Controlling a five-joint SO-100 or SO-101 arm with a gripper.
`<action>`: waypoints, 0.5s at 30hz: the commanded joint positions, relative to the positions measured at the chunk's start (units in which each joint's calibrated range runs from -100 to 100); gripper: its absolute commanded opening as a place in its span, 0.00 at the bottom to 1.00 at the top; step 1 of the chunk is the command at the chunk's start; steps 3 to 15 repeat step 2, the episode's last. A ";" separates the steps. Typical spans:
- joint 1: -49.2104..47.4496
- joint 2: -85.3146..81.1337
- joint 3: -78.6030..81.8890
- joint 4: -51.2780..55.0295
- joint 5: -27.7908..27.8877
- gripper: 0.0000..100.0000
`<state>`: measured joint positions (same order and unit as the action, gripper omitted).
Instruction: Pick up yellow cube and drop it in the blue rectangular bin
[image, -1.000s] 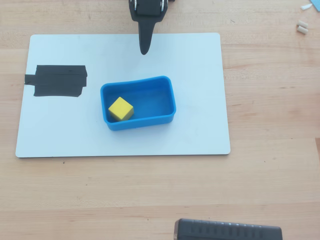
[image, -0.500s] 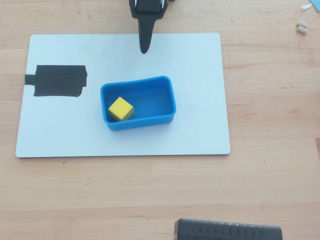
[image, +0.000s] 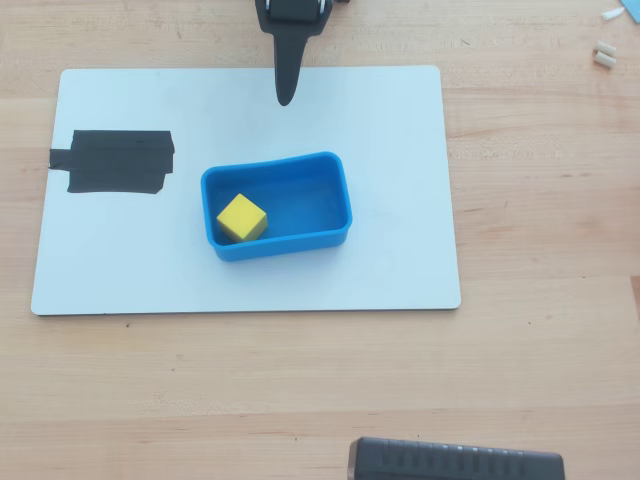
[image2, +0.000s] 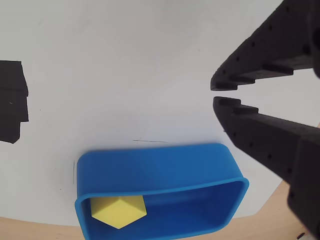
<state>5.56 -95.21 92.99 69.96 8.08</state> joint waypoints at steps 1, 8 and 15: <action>0.27 -1.08 -0.35 0.23 -0.39 0.00; 0.27 -1.08 -0.35 0.23 -0.39 0.00; 0.27 -1.08 -0.35 0.23 -0.39 0.00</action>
